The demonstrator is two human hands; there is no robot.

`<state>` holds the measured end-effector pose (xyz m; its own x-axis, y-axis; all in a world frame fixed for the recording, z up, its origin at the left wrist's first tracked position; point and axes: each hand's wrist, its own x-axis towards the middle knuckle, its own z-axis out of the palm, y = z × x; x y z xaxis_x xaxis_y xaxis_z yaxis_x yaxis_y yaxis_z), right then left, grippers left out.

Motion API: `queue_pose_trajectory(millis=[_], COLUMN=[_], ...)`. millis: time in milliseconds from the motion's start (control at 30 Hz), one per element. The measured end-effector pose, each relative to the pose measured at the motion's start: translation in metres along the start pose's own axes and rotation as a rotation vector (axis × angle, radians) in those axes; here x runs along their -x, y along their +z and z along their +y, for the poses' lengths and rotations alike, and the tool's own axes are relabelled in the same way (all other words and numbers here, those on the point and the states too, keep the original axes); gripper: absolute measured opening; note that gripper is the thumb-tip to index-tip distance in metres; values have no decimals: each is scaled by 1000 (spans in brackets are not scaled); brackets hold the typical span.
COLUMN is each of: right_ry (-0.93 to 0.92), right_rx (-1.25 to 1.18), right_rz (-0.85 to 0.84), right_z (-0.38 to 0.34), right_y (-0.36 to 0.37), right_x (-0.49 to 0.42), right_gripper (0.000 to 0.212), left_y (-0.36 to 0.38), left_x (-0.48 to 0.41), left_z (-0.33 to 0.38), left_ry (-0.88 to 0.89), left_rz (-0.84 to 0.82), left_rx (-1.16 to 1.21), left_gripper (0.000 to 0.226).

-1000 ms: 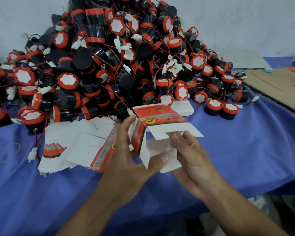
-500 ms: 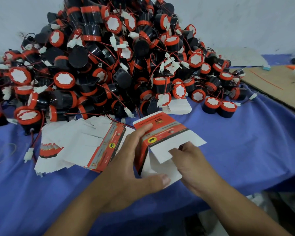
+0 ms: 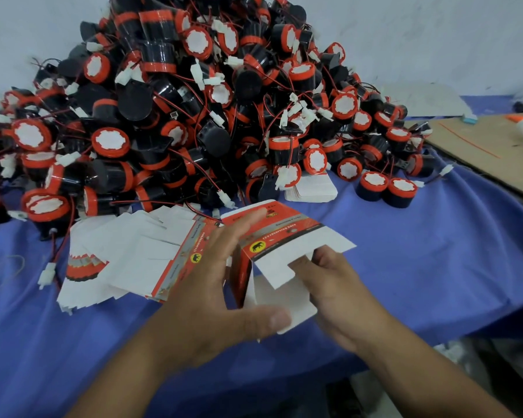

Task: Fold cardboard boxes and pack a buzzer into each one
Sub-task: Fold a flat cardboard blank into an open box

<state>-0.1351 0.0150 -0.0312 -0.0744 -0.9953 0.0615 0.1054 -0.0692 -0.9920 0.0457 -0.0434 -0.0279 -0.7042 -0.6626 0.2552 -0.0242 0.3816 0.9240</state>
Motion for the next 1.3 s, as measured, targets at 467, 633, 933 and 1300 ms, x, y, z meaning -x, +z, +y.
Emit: queue_pose_trajectory(millis=[467, 633, 933, 1300], right_ry=[-30, -48, 15, 71], right_rx=[27, 139, 76, 23], right_rz=[-133, -174, -284, -317], right_z=[-6, -6, -7, -13], right_y=[10, 11, 13, 14], right_x=[2, 2, 0, 3], right_gripper=[41, 39, 47, 43], left_y=[9, 7, 18, 21], left_x=[-3, -4, -6, -6], left_z=[7, 4, 8, 4], left_ry=[7, -43, -20, -81], left_rz=[221, 353, 394, 563], left_rx=[171, 201, 149, 44], left_gripper=[63, 53, 30, 26])
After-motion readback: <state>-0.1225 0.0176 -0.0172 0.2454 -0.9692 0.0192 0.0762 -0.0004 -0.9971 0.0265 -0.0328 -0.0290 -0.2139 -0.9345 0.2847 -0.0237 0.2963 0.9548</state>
